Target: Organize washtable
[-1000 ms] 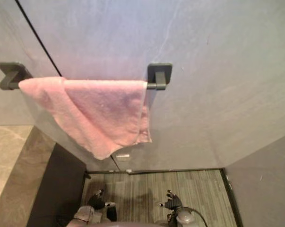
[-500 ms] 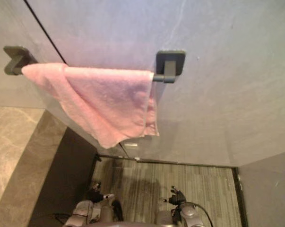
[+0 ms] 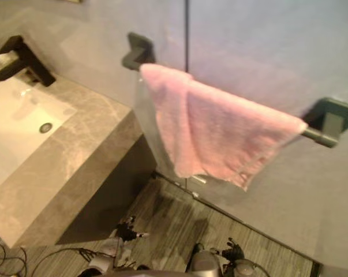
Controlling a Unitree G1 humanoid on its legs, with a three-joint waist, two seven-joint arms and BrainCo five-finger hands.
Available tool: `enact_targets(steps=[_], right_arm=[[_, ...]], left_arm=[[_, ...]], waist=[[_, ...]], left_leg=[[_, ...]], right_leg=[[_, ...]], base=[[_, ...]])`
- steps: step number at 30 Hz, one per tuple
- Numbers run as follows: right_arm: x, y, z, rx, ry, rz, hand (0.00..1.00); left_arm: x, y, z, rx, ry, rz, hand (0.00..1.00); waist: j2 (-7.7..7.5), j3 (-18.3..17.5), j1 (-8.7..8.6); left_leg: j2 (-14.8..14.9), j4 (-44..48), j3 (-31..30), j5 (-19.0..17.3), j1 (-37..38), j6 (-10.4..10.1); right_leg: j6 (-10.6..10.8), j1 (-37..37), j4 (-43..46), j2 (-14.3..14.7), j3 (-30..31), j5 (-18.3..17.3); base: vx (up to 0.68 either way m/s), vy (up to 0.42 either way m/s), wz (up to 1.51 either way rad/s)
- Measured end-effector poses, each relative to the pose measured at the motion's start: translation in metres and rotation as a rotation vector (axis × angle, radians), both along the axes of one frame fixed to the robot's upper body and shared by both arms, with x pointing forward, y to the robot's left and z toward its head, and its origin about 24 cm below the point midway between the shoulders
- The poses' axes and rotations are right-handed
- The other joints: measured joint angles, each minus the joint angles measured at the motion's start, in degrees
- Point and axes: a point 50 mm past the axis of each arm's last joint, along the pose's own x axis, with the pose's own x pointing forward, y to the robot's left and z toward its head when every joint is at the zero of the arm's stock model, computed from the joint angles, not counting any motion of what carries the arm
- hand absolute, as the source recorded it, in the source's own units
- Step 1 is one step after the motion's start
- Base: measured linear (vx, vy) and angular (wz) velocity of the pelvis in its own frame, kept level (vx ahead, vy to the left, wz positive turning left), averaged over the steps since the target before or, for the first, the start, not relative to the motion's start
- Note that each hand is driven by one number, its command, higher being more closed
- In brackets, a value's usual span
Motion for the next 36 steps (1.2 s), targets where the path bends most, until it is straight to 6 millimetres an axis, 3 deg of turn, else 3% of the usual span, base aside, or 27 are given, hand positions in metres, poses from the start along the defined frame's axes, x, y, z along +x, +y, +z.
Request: enact_targets(steps=[2, 6, 12, 23, 24, 30, 36], right_arm=[[-0.001, 0.000, 0.000, 0.001, 0.003, -0.001, 0.00], [-0.005, -0.005, 0.000, -0.003, 0.005, -0.041, 0.00], [-0.008, -0.004, -0.002, -0.013, 0.021, -0.052, 0.00], [-0.007, -0.001, -0.002, -0.005, 0.020, -0.046, 0.00], [-0.007, -0.002, -0.002, -0.002, 0.019, -0.053, 0.00], [0.002, 0.001, -0.001, 0.013, -0.005, -0.062, 0.00], [0.006, 0.004, 0.000, 0.020, -0.014, -0.061, 0.00]], left_arm=[[-0.004, 0.003, -0.002, 0.011, 0.010, -0.003, 0.00], [-0.012, 0.005, -0.005, 0.021, 0.034, -0.004, 0.00], [-0.017, 0.011, -0.007, 0.043, 0.049, -0.016, 0.00], [-0.027, 0.022, -0.009, 0.066, 0.073, 0.004, 0.00], [-0.025, 0.022, -0.009, 0.068, 0.067, 0.007, 0.00], [-0.025, 0.027, -0.008, 0.076, 0.065, 0.018, 0.00], [-0.023, 0.035, -0.007, 0.099, 0.054, 0.064, 0.00]], waist=[[-0.12, -0.51, 0.32], [1.60, -1.78, 0.10], [1.08, -2.50, 0.30], [0.60, -2.71, 0.86], [0.34, -2.82, 1.84], [-1.06, -2.56, 2.08], [-1.88, -1.38, 3.53]], left_leg=[[-1.79, -2.95, 0.11, 0.01, 1.71, -0.01], [-5.25, -11.47, -0.78, 0.13, 3.33, -0.15], [-7.07, -16.97, -2.45, 0.49, 4.42, -0.03], [-7.36, -18.83, -2.45, 0.64, 4.89, 0.12], [-7.29, -18.76, -2.42, 0.63, 4.84, 0.13], [-7.25, -18.22, -2.76, 0.62, 4.79, 0.18], [-7.14, -17.39, -3.18, 0.53, 4.65, 0.34]], right_leg=[[1.35, 1.85, -1.96, -0.35, -0.86, 0.93], [2.90, 2.63, -3.57, -0.57, -3.77, 2.08], [3.76, 3.38, -4.07, -0.46, -6.16, 2.88], [3.78, 2.01, -1.10, -0.93, -5.67, 3.20], [3.78, 1.37, -0.26, -1.10, -5.15, 3.19], [3.78, 0.53, 2.33, -2.01, -4.37, 3.18], [3.78, 0.29, 3.06, -2.24, -3.52, 3.12]], base=[[-0.01, 0.177, 0.27], [-0.05, 0.188, 0.34], [-0.04, 0.053, 0.22], [-0.04, -0.017, 0.01], [-0.05, -0.021, -0.08], [-0.06, -0.026, 0.01], [-0.07, -0.047, -0.01]])
